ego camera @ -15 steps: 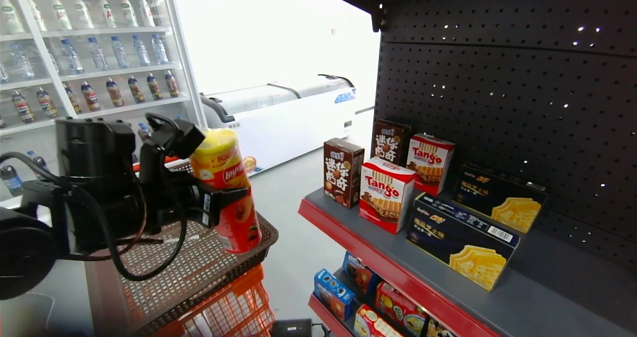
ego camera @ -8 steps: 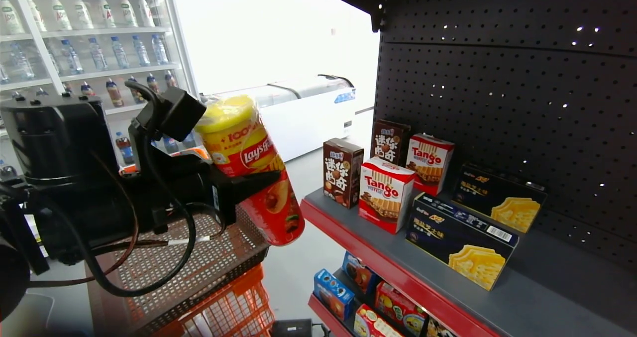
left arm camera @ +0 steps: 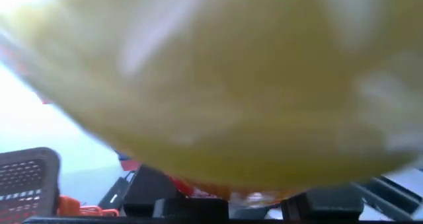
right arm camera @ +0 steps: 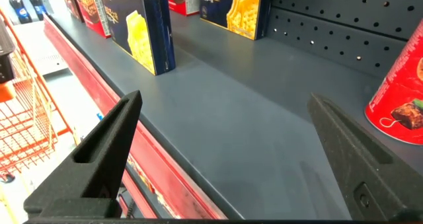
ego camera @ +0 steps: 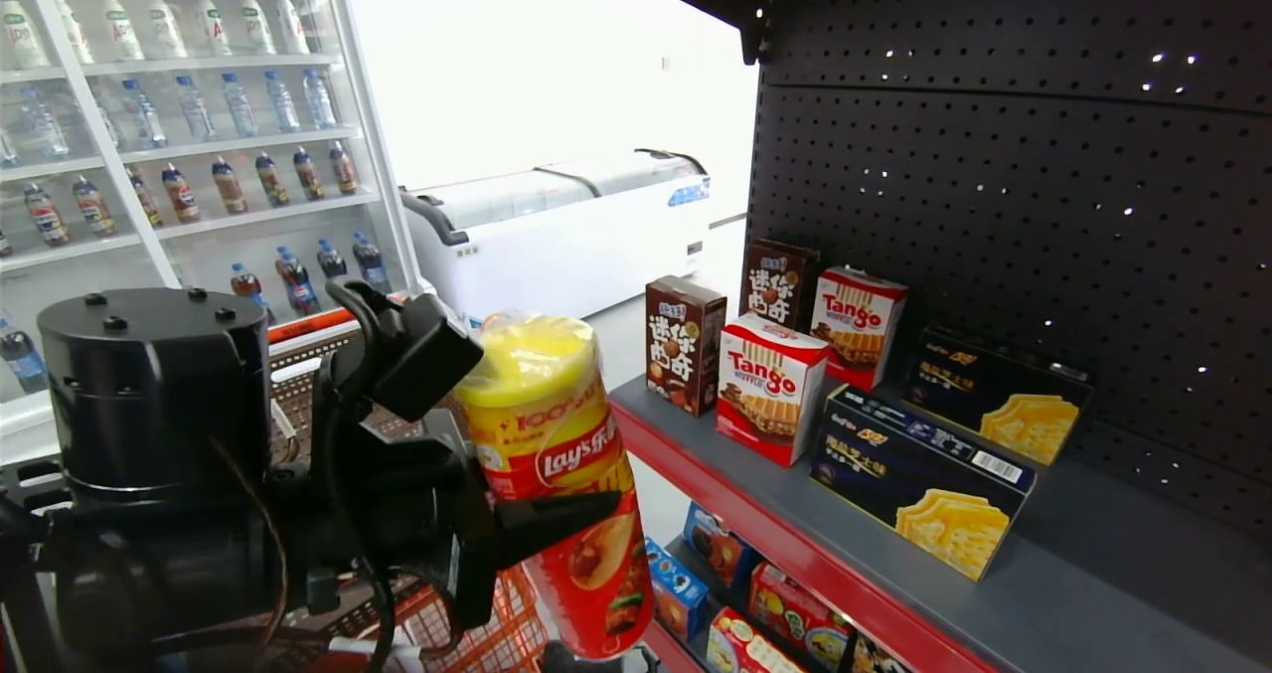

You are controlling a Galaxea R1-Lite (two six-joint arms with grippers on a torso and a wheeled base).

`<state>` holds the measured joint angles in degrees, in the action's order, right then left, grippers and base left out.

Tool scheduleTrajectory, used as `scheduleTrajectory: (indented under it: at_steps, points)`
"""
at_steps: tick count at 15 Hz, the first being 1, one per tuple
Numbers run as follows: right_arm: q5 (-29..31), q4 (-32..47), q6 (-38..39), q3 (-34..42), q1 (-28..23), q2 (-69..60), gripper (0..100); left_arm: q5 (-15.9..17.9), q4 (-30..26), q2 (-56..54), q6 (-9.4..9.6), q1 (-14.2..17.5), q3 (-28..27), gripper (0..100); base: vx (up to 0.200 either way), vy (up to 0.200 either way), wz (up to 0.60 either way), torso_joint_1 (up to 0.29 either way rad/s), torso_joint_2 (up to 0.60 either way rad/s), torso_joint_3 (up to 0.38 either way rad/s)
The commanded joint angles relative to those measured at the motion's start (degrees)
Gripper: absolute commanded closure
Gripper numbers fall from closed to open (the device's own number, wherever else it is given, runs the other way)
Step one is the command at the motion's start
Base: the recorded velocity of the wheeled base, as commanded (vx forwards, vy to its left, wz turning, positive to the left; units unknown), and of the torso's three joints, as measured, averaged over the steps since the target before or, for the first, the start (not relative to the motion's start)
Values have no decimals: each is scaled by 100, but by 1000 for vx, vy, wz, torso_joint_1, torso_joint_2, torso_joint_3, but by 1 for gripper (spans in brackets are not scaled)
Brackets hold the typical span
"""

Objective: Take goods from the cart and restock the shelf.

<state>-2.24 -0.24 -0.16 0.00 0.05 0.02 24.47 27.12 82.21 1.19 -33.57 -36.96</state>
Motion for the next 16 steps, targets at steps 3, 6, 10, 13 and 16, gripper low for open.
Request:
scheduleTrajectory:
  at_steps: [3,6,10,13,16]
  points:
    - [-4,-2,-2,0,4,-2,0,322,-243,-267,320,-123,93,100,0,0,0,0,0,0]
    - [-4,-2,-2,0,4,-2,0,436,-243,-267,320,-114,93,100,0,0,0,0,0,0]
    - [-4,-2,-2,0,4,-2,0,506,-260,-443,329,-123,101,100,0,0,0,0,0,0]
    - [-4,-2,-2,0,4,-2,0,533,-260,-452,329,-123,137,100,0,0,-200,-1,2,2]
    - [-4,-2,-2,0,4,-2,0,603,-260,-461,329,-132,189,100,0,0,-600,-3,1,4]
